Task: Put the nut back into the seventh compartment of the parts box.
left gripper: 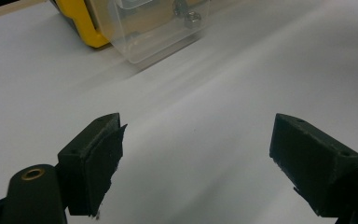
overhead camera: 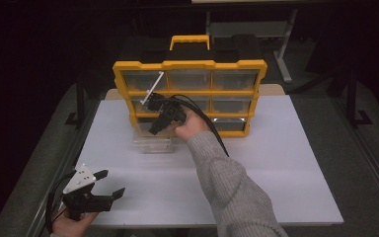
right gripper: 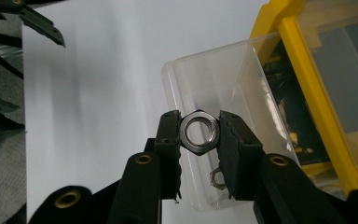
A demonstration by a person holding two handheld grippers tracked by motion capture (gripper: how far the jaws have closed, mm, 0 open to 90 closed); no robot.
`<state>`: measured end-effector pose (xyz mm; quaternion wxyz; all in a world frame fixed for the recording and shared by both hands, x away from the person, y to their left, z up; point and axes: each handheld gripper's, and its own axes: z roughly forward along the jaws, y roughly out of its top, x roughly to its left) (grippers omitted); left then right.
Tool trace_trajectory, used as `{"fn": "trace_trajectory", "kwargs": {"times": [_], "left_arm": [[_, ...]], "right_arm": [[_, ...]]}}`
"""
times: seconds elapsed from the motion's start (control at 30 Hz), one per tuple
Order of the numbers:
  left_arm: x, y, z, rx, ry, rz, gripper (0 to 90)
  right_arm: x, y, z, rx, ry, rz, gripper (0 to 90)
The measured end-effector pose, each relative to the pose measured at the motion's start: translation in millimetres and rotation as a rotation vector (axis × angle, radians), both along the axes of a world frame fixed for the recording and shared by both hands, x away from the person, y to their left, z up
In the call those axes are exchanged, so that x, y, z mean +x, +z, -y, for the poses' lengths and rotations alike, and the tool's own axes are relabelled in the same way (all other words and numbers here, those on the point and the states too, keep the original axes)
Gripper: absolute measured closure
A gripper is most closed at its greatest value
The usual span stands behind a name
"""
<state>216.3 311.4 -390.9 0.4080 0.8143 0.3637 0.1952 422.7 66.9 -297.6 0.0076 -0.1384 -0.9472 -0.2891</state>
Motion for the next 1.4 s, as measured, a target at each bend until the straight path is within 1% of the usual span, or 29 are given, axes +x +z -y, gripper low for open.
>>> {"fn": "trace_trajectory", "kwargs": {"times": [0.13, 0.37, 0.5, 0.53, 0.6, 0.67, 0.77, 0.83, 0.87, 0.9, 0.93, 1.0, 1.03, 1.07, 1.1, 1.13, 1.17, 1.2, 1.27, 1.3, 1.4], "left_arm": [[0.4, 0.2, -0.7, 0.0, 0.002, -0.001, 16.8], [0.0, 0.0, -0.1, -0.001, -0.002, -0.001, 16.8], [0.3, -0.6, 0.1, -0.002, -0.002, -0.002, 16.8], [0.2, -0.8, 0.3, -0.003, -0.001, -0.003, 16.8], [0.0, -0.7, 0.6, -0.002, -0.003, -0.003, 16.8], [0.3, -1.1, 0.6, -0.005, -0.002, -0.002, 16.8], [0.6, -0.8, 0.2, 0.002, -0.003, -0.009, 16.8], [0.6, -0.8, 0.4, 0.004, -0.003, -0.006, 16.8], [0.5, -1.0, 1.0, -0.005, 0.001, -0.005, 16.8], [0.6, -0.9, 0.6, 0.001, -0.001, -0.006, 16.7], [0.6, -1.1, 0.9, -0.003, 0.0, -0.006, 16.8], [0.8, -1.7, 1.0, -0.006, 0.003, -0.008, 16.8], [0.9, -1.6, 0.5, -0.001, 0.002, -0.01, 16.8], [1.0, -1.6, 0.5, -0.002, 0.004, -0.011, 16.8], [1.2, -1.2, -0.5, 0.012, -0.002, -0.012, 16.8], [1.3, -1.3, -0.5, 0.01, -0.001, -0.011, 16.8], [1.3, -1.2, -0.5, 0.011, -0.001, -0.011, 16.8], [0.9, -1.7, 0.8, -0.005, 0.007, -0.011, 16.8], [1.2, -2.0, 0.9, -0.001, 0.004, -0.009, 16.8], [1.3, -2.7, 1.8, -0.012, 0.008, -0.009, 16.7], [1.1, -2.8, 1.8, -0.011, 0.006, -0.004, 16.8]], "right_arm": [[4.3, -8.8, -6.1, -0.01, -0.003, -0.007, 69.0], [11.5, -23.2, -11.4, -0.024, -0.021, -0.035, 68.9], [14.8, -30.1, -12.5, -0.034, -0.033, -0.024, 68.1], [15.8, -31.4, -12.3, -0.037, -0.038, -0.029, 66.9], [17.9, -32.5, -10.0, -0.017, -0.054, -0.031, 63.9], [18.1, -31.4, -6.8, -0.011, -0.061, -0.029, 63.1], [16.0, -26.7, 0.4, -0.002, -0.067, -0.021, 62.3], [14.5, -23.1, 7.2, 0.011, -0.067, -0.018, 61.4], [13.7, -21.6, 10.8, 0.011, -0.069, -0.014, 60.9], [12.3, -19.8, 14.6, 0.013, -0.072, -0.01, 60.4], [10.7, -18.1, 19.0, 0.017, -0.074, -0.003, 60.3], [8.8, -15.7, 27.3, 0.041, -0.075, 0.0, 59.7], [7.0, -14.2, 33.5, 0.059, -0.076, 0.004, 59.9], [4.9, -12.8, 38.1, 0.058, -0.09, 0.003, 59.7], [3.2, -11.7, 42.4, 0.057, -0.095, -0.001, 59.6], [2.8, -11.2, 45.6, 0.065, -0.09, 0.008, 59.6], [-0.2, -9.5, 50.9, 0.068, -0.102, -0.001, 59.3], [-1.3, -9.0, 54.0, 0.071, -0.101, 0.001, 59.1], [-4.7, -7.9, 62.6, 0.076, -0.107, 0.005, 58.2], [-5.8, -7.6, 65.4, 0.079, -0.109, 0.004, 57.9], [-10.8, -5.8, 77.1, 0.089, -0.116, 0.011, 56.8]]}}
